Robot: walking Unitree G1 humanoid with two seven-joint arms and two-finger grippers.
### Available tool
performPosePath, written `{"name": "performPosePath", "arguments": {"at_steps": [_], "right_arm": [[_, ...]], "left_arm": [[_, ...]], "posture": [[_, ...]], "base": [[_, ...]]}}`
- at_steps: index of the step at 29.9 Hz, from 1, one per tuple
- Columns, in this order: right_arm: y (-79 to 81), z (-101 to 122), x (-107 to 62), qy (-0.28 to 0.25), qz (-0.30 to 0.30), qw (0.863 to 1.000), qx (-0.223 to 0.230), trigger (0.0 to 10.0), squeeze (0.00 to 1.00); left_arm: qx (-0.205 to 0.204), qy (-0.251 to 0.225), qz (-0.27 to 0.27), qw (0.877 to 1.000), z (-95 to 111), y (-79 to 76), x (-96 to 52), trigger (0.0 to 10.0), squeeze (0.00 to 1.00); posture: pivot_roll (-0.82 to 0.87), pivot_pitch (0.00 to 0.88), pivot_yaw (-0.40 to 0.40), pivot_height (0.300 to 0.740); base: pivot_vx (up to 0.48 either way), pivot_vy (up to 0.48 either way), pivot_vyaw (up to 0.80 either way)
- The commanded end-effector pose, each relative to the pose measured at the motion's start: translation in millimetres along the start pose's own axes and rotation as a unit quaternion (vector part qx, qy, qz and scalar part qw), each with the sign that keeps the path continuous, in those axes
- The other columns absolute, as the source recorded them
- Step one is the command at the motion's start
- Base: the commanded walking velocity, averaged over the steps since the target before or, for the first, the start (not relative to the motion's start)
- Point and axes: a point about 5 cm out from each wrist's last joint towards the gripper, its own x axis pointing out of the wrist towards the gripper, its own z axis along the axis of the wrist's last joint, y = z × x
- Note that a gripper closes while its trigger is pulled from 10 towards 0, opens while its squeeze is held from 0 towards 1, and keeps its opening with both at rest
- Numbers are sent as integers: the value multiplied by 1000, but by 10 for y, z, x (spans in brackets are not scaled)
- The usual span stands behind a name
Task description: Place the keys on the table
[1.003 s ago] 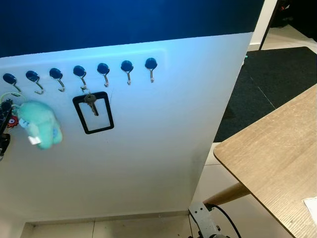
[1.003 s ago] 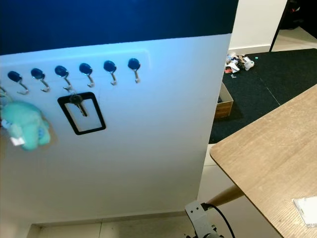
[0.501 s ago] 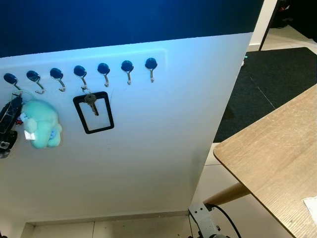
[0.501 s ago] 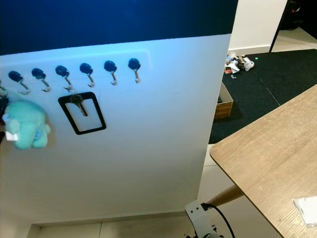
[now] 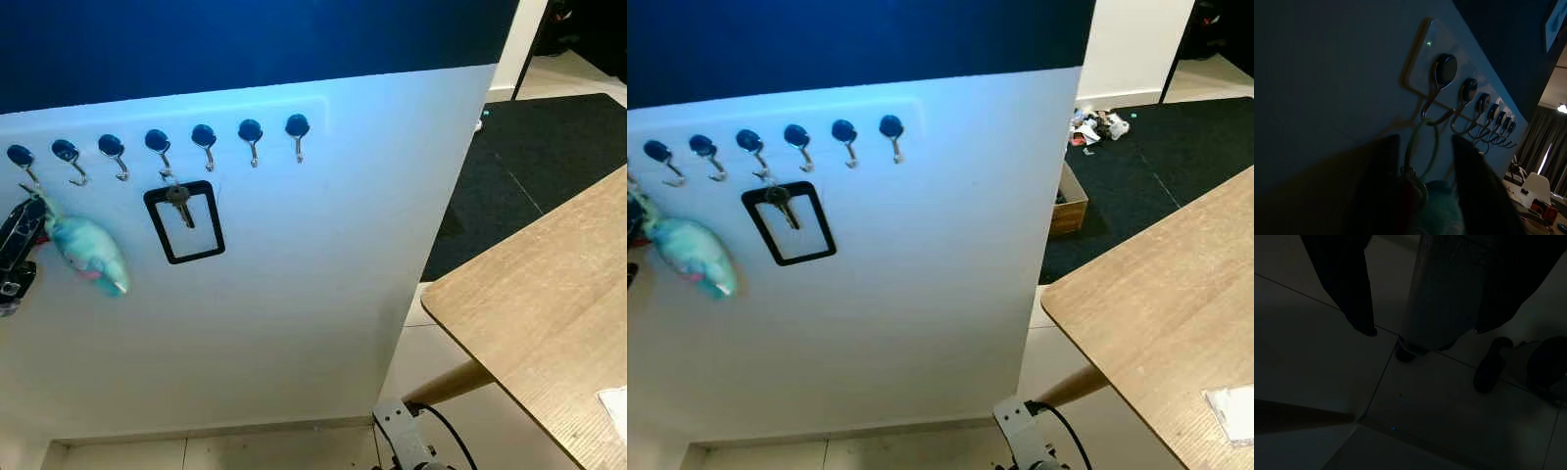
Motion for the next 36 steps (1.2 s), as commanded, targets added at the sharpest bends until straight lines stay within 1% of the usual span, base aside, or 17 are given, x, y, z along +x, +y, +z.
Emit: {"name": "performPosePath", "arguments": {"at_steps": [1,6,13,20,24,25,26,27,28,29,30,31,32,33,34,35,36], "right_arm": [[206,-523,-66,102,36,994,-1,10000,0],[211,-523,-66,102,37,994,-1,10000,0],[215,-521,-65,102,37,994,-1,10000,0],[217,-519,-64,102,40,994,-5,10000,0],[215,-519,-65,102,40,994,-7,10000,0],[215,-519,-65,102,40,994,-7,10000,0],[214,-519,-65,102,40,994,-7,10000,0],[214,-519,-65,102,40,994,-8,10000,0],[214,-518,-65,102,40,994,-9,10000,0],[214,-518,-65,102,40,994,-9,10000,0],[214,-518,-65,102,40,994,-9,10000,0],[213,-519,-65,102,39,994,-9,10000,0],[213,-519,-65,102,39,994,-9,10000,0],[212,-519,-65,102,39,994,-10,10000,0],[209,-519,-65,103,39,994,-10,10000,0],[209,-519,-65,103,39,994,-10,10000,0],[207,-520,-65,103,38,994,-11,10000,0]], "left_arm": [[-7,-5,0,1000,0,-21,-57,10000,1000],[-20,8,-19,1000,-28,-79,-132,10000,1000],[-39,30,0,999,-118,-73,-305,10000,1000],[-77,84,101,988,-463,-9,-724,10000,1000],[-76,122,162,976,-664,37,-914,10000,1000],[-76,122,162,976,-664,37,-914,10000,1000],[-83,128,193,969,-742,55,-1010,10000,749],[-86,139,222,961,-815,64,-1100,10000,235],[-91,148,257,951,-907,68,-1209,10000,0],[-91,148,257,951,-907,68,-1209,10000,0],[-93,156,281,942,-970,67,-1283,10000,0],[-95,194,338,916,-1150,55,-1442,10000,0],[-95,194,338,916,-1150,55,-1442,10000,0],[-91,209,363,904,-1219,52,-1500,10000,0],[-75,250,407,876,-1319,58,-1587,10000,0],[-75,250,407,876,-1319,58,-1587,10000,0],[-59,293,438,848,-1415,52,-1657,10000,0]], "posture": [[-74,101,94,740],[-68,100,93,740],[-65,99,96,740],[-57,92,93,740],[-57,84,92,740],[-57,84,92,740],[-57,84,92,740],[-57,84,92,740],[-57,84,92,740],[-57,84,92,740],[-57,84,92,740],[-57,84,92,740],[-57,84,92,740],[-57,84,92,740],[-62,86,91,740],[-62,86,91,740],[-62,86,91,740]], "base": [[0,0,0],[0,0,0],[0,0,0],[0,0,0],[0,0,0],[0,0,0],[0,0,0],[0,0,0],[0,0,0],[0,0,0],[0,0,0],[0,0,0],[0,0,0],[0,0,0],[0,0,0],[0,0,0],[0,0,0]]}}
